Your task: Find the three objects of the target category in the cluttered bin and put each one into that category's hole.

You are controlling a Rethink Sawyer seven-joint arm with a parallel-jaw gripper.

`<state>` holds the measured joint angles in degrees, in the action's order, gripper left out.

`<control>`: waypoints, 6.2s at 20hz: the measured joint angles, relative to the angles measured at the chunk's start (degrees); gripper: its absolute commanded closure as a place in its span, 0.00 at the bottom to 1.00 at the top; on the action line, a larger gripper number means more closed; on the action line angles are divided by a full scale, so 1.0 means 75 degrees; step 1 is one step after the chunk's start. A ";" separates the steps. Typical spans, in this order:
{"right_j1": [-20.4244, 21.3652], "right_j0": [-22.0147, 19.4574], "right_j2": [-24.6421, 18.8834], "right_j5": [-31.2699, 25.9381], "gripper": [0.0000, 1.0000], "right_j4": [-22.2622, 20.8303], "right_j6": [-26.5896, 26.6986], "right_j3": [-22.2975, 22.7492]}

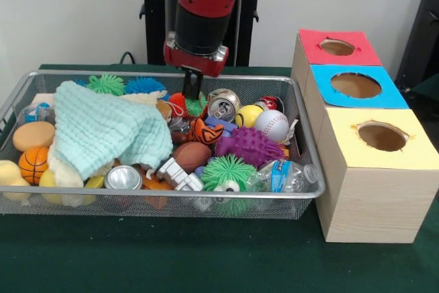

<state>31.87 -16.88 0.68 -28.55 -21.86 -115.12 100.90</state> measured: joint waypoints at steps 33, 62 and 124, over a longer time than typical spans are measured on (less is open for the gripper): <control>-0.0893 0.1778 0.0551 0.0000 1.00 0.1370 0.0000 -0.1248; -0.1836 0.2368 0.1276 -0.0142 1.00 0.2314 0.0000 -0.2643; -0.0446 0.1588 0.0126 0.0043 1.00 0.1702 0.0000 -0.1092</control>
<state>28.52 -4.97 1.63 -28.23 -9.09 -115.12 92.70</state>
